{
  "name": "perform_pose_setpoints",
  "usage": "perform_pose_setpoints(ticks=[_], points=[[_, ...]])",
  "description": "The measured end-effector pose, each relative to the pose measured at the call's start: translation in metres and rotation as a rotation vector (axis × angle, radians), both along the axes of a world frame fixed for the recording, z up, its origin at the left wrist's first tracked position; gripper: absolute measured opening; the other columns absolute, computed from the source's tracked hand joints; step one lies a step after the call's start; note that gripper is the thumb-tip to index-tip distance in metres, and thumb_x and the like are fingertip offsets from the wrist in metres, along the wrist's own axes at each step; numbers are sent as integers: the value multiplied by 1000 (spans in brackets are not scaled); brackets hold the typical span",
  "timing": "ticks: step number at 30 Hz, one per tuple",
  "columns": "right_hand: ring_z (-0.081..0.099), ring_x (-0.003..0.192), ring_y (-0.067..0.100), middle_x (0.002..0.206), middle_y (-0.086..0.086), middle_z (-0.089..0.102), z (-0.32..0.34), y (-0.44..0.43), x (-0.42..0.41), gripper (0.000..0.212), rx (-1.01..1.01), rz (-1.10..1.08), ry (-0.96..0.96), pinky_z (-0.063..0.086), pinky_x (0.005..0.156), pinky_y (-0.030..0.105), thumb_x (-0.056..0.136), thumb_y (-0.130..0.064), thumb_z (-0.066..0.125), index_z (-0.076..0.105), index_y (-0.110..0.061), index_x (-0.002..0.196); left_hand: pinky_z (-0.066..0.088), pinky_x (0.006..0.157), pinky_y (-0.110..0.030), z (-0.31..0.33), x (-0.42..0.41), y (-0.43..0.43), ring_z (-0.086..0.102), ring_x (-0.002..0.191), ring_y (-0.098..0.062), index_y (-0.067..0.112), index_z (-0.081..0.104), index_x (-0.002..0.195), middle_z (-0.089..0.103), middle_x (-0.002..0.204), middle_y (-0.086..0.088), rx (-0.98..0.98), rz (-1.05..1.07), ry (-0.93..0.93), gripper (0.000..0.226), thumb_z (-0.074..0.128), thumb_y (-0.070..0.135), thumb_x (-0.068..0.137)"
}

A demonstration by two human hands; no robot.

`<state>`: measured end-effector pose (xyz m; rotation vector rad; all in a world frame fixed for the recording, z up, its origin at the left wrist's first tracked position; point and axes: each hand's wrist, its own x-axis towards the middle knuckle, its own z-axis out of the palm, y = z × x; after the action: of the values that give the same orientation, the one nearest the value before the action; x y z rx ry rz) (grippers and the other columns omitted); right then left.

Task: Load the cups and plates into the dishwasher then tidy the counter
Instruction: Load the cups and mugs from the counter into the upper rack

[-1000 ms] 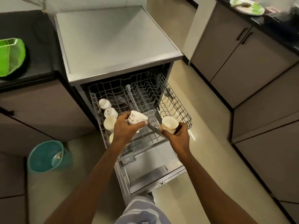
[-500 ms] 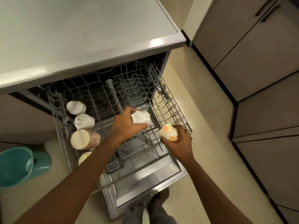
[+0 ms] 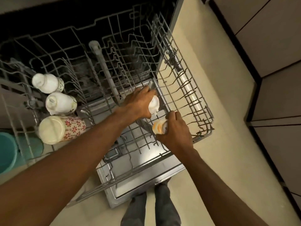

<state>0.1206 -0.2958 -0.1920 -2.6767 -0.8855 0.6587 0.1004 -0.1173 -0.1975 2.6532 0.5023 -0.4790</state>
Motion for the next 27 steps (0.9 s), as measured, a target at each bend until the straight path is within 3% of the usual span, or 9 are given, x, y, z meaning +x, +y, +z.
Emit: perform_pose_setpoints(ticks=[7, 11, 16, 19, 22, 27], points=[[51, 107, 20, 121, 3, 44, -16, 5, 2, 74, -27, -10, -18, 49, 78, 31, 66, -39, 83, 41, -20, 124, 51, 86, -44, -21, 7, -3, 53, 113, -28, 22, 44, 125, 56, 123, -3, -19, -13, -72, 78, 88, 29, 60], [48, 117, 24, 131, 4, 40, -15, 6, 1, 81, -28, 7, 12, 52, 90, 42, 66, -41, 84, 39, -22, 131, 52, 85, -43, -23, 7, -4, 54, 114, -29, 21, 42, 127, 56, 124, -4, -29, 17, -43, 80, 87, 26, 62], [47, 123, 25, 134, 6, 43, -11, 4, 7, 86, -29, 51, 69, 50, 97, 43, 67, -43, 83, 38, -20, 136, 49, 92, -45, -19, 1, -9, 51, 121, -29, 22, 33, 139, 51, 134, -5, -97, 39, -27, 90, 84, 15, 66], [49, 122, 25, 133, 6, 46, -7, -2, 11, 87, -14, 68, 123, 49, 98, 40, 69, -40, 84, 37, -17, 138, 41, 103, -44, -11, -10, -17, 41, 131, -25, 24, 28, 146, 43, 144, -2, -124, 92, -75, 95, 82, 12, 69], [50, 121, 23, 133, 6, 49, 1, -10, 12, 81, 48, 21, 121, 47, 95, 35, 72, -34, 83, 40, -15, 138, 34, 111, -43, -2, -31, -23, 38, 133, -23, 19, 34, 143, 43, 144, -3, -155, 156, -233, 81, 77, 12, 74], [51, 106, 4, 122, -4, 56, 19, -38, -9, 47, 352, -192, 75, 44, 85, 20, 82, -22, 74, 55, -19, 125, 36, 101, -29, 19, -87, -57, 46, 123, -16, 18, 51, 129, 53, 132, 1, -224, 363, -387, 48, 69, 20, 84]])
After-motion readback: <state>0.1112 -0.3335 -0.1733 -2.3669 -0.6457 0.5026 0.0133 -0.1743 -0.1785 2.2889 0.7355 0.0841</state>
